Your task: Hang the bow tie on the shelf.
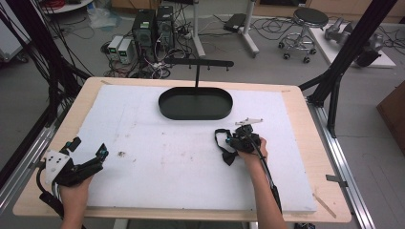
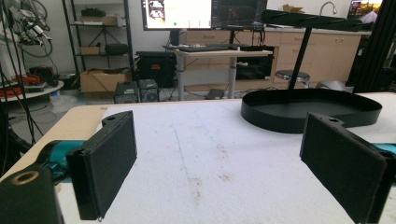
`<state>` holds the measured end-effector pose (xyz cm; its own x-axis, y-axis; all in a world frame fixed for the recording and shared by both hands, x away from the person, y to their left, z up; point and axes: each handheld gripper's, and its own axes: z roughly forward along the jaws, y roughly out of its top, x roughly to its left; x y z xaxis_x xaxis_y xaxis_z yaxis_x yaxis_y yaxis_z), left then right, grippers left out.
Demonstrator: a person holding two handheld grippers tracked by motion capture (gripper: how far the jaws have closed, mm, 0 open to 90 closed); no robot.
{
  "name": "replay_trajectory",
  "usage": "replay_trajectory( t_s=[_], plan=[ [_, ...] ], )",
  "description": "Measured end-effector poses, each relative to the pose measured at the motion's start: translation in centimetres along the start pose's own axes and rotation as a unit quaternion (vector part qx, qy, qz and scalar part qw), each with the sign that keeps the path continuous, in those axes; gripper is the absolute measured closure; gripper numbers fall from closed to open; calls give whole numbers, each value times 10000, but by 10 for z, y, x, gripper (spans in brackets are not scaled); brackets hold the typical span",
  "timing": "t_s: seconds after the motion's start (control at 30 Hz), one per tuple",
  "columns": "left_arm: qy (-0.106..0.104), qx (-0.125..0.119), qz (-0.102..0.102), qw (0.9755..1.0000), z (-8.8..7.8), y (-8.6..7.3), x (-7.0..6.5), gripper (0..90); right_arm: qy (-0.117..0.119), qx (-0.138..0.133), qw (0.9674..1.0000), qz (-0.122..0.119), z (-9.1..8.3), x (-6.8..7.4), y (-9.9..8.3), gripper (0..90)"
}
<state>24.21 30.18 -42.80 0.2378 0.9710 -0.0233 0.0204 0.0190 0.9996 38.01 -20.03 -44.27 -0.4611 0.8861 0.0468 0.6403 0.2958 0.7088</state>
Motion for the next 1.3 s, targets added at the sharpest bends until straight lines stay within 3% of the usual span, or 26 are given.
replay_trajectory(
  t_s=[0.07, 0.2, 0.37, 0.6, 0.73, 0.77, 0.8, 0.87, 0.9, 0.93, 0.97, 1.07, 1.2, 1.3],
  plan=[
    [-3, 3, 0, 10000, 0, 0, 0, 114, -29, -5, 10000, -4, 0, 0, 0, 731],
    [-14, 14, 0, 10000, 0, 0, 0, 115, -87, 19, 10000, -28, -2, 0, -1, 867],
    [-20, 15, 1, 10000, 0, 0, 0, 115, -353, -33, 9984, -437, -3, 10, -1, 878],
    [4, -5, -37, 10000, -1, 0, 2, 116, -645, -757, 9928, -663, -24, 12, 5, 878],
    [-1, 4, -35, 10000, 0, -1, 2, 116, -739, -1346, 9855, -717, -40, 14, 10, 879],
    [-4, -4, -35, 10000, 0, -1, 1, 117, -857, -1599, 9801, -810, -48, 17, 13, 879],
    [-7, 4, -28, 10000, 0, -1, 1, 117, -857, -1599, 9801, -810, -48, 17, 13, 879],
    [-10, 23, 11, 10000, 0, -1, 1, 117, -934, -1958, 9723, -872, -58, 20, 20, 879],
    [-4, 18, 13, 10000, 1, -2, 1, 117, -934, -1958, 9723, -872, -58, 20, 20, 879],
    [1, 14, 1, 10000, 1, -2, 1, 118, -944, -2194, 9670, -884, -65, 23, 27, 879],
    [6, 13, 3, 10000, 1, -2, 2, 118, -944, -2194, 9670, -884, -65, 23, 27, 879],
    [26, 6, -16, 10000, 1, -2, 3, 119, -935, -2410, 9615, -932, -73, 27, 41, 879],
    [34, -6, -22, 10000, 0, -3, 5, 119, -973, -2740, 9518, -979, -81, 32, 62, 879],
    [46, -22, -52, 10000, 0, -3, 6, 119, -989, -2921, 9468, -920, -84, 33, 74, 879]
  ],
)
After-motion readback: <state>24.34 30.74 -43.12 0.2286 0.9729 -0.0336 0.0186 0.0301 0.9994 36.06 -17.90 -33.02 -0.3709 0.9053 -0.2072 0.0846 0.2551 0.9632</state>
